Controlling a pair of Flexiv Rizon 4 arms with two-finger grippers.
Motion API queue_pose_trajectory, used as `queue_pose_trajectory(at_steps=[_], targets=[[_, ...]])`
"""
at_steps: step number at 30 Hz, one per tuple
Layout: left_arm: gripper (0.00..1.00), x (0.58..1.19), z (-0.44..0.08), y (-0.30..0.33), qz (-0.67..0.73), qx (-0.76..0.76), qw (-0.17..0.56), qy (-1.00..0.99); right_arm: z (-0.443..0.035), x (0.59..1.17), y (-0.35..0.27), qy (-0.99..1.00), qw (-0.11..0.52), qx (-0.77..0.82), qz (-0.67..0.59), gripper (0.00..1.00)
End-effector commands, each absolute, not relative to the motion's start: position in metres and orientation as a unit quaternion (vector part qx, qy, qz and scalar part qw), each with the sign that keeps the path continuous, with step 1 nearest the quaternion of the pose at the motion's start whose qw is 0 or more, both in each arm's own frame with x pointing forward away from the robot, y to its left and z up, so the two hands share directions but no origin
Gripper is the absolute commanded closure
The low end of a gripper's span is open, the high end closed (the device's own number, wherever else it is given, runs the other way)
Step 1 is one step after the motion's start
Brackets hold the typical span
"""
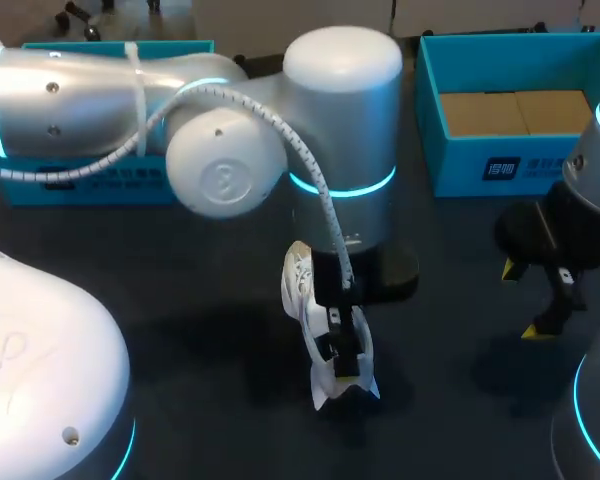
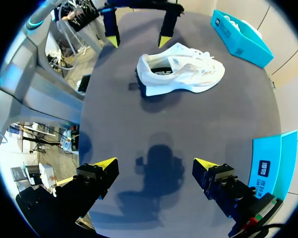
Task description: Take the shoe out of the shoebox, open the shoe tongue, remove and reinsert the insole, then place the shoe into the shoebox
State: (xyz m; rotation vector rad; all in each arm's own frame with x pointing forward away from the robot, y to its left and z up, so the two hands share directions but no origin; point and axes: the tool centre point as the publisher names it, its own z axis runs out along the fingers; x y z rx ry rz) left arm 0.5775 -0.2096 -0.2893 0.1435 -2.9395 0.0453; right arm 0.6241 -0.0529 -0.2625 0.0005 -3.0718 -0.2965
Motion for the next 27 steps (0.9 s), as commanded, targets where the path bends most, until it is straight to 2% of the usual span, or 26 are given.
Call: queue_pose_trajectory(at_steps=[1,27], targets=[[0.00,0.577,-0.305,-0.206,0.031,0.085,0.096,-0.991,-0.264,0.624,-0.053,-0.995,0.027,0.000,-0.095,0.00],[0.00,0.565,-0.354,-0.232,0.004,0.058,0.070,-0.996,-0.264,0.624,-0.053,-0.995,0.027,0.000,-0.095,0.00]])
